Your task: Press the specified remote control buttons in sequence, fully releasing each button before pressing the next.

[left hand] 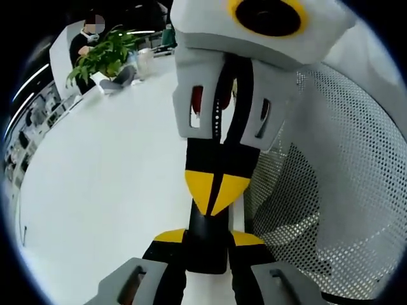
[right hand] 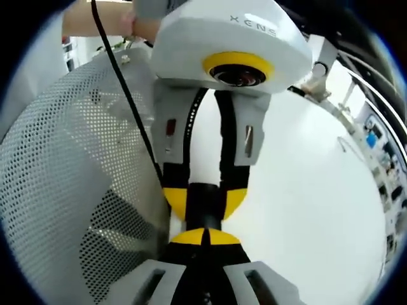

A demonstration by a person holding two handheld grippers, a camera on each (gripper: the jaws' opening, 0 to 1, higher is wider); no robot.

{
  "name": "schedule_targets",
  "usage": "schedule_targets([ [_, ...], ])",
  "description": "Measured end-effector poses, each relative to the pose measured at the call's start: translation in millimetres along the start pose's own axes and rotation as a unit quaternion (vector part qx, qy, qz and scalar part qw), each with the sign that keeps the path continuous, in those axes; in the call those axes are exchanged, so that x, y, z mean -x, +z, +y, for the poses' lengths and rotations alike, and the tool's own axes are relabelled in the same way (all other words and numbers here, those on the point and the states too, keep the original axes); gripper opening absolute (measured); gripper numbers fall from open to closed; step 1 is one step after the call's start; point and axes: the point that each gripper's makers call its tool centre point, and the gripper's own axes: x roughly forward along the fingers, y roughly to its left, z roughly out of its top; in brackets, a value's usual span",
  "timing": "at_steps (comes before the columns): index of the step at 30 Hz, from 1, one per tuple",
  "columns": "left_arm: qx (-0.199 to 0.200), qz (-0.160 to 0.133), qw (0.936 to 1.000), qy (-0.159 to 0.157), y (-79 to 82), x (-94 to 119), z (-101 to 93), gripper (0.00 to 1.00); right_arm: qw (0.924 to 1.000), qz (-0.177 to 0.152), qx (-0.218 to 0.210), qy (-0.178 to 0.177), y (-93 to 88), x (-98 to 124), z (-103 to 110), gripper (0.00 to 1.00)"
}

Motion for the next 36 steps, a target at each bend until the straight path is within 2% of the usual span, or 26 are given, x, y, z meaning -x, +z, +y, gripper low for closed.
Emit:
schedule_targets([
  [2, 0.002, -0.002, 1.0, 0.001, 0.0, 0, -0.1, 0.25, 0.9997, -0.011, -0.021, 0.001, 0.1, 1, 0, 0.0],
  [8, 0.004, -0.005, 1.0, 0.003, -0.4, 0, -0.1, 0.25, 0.9994, -0.026, -0.022, 0.009, 1.0, 2, 7, 0.02],
  [12, 0.003, -0.006, 1.0, 0.002, -0.5, 0, -0.1, 0.25, 0.9996, -0.025, -0.012, 0.005, 0.0, 3, 9, 0.03],
  [15, 0.002, -0.005, 1.0, 0.002, -0.3, 0, -0.5, 0.25, 0.9994, -0.027, -0.023, 0.006, -0.8, 4, 10, 0.05],
  [26, 0.003, -0.008, 1.0, 0.003, -0.3, 0, -0.8, 0.25, 0.9994, -0.026, -0.02, 0.014, -4.1, 7, 14, 0.1],
  [36, 0.0, -0.004, 1.0, 0.001, 0.2, 0, -1.0, 0.25, 0.9992, -0.019, -0.032, 0.012, -13.7, 13, 12, 0.14],
])
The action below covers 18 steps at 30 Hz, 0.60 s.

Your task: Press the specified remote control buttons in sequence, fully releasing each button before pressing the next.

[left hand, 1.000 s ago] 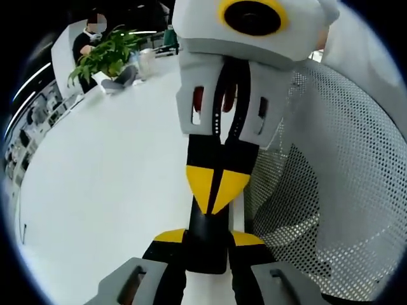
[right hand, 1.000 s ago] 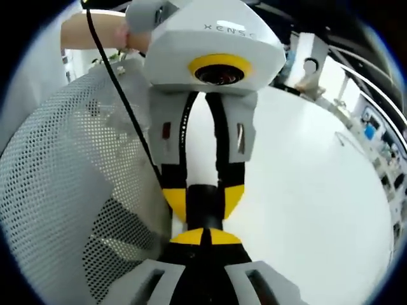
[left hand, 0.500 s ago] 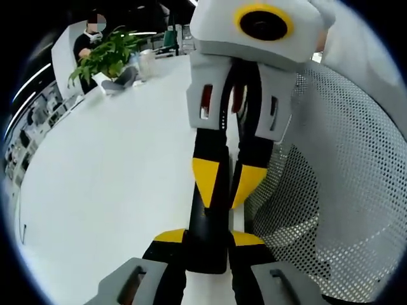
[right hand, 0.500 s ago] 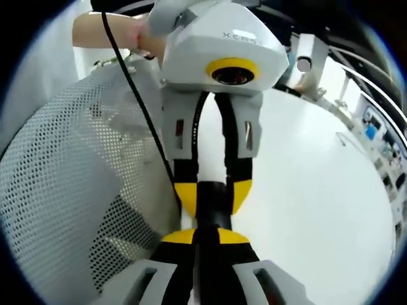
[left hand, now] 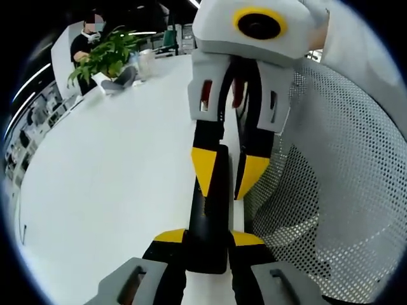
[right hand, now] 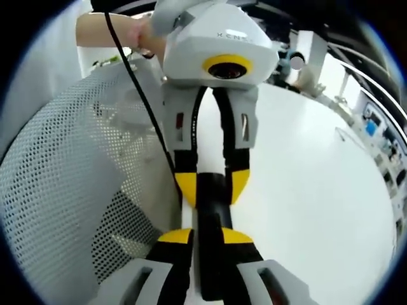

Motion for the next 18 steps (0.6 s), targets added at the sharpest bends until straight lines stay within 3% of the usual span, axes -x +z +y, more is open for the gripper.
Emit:
schedule_targets([
  [18, 0.002, 0.001, 1.0, 0.0, -0.4, 0.4, 0.0, 0.25, 0.9999, -0.003, -0.011, 0.004, -6.0, 4.3, -1.2, 0.19],
])
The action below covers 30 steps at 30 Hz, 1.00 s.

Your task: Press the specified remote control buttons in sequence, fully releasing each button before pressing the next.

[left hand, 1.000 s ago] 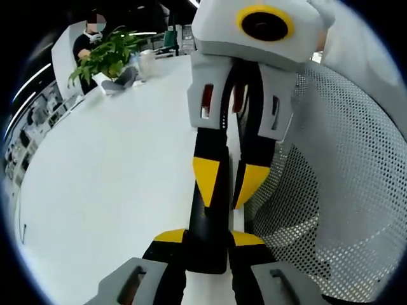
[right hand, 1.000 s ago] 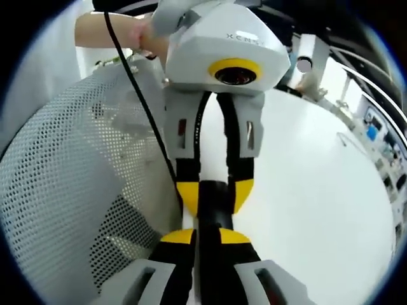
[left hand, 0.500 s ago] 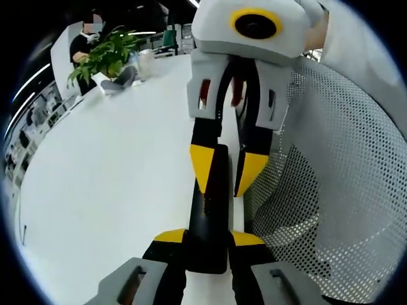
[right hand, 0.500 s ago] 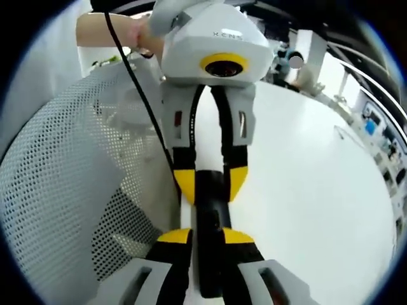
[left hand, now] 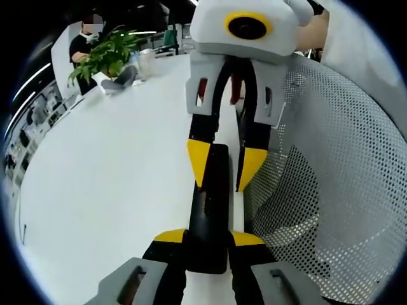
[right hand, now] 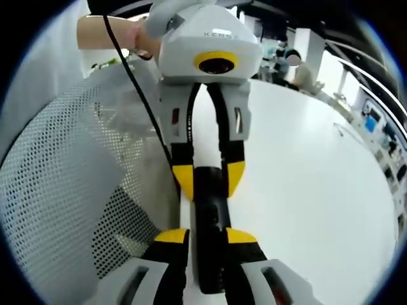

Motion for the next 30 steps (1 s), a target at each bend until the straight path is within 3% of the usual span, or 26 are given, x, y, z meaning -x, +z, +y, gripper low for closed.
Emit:
schedule_targets([
  [30, 0.0, 0.0, 1.0, -0.001, -0.3, 0, 0.8, 0.25, 0.9991, 0.036, 0.006, -0.021, -24.8, 5, -11, 0.21],
])
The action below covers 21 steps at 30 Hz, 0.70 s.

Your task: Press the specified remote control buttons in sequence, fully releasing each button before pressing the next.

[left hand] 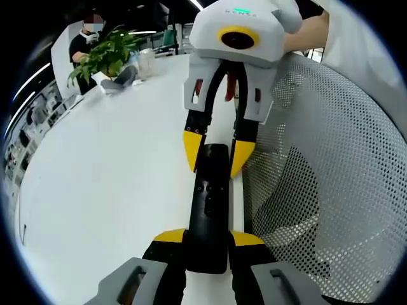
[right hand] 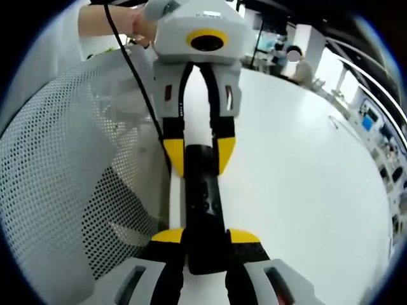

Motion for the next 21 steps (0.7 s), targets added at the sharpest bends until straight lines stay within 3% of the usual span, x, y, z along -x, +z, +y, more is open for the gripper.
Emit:
schedule_targets([
  [21, 0.005, -0.004, 1.0, 0.004, 0.3, 0.2, 0.2, 0.25, 0.9996, -0.008, -0.028, 0.002, -1.7, -1.0, -1.7, 0.21],
])
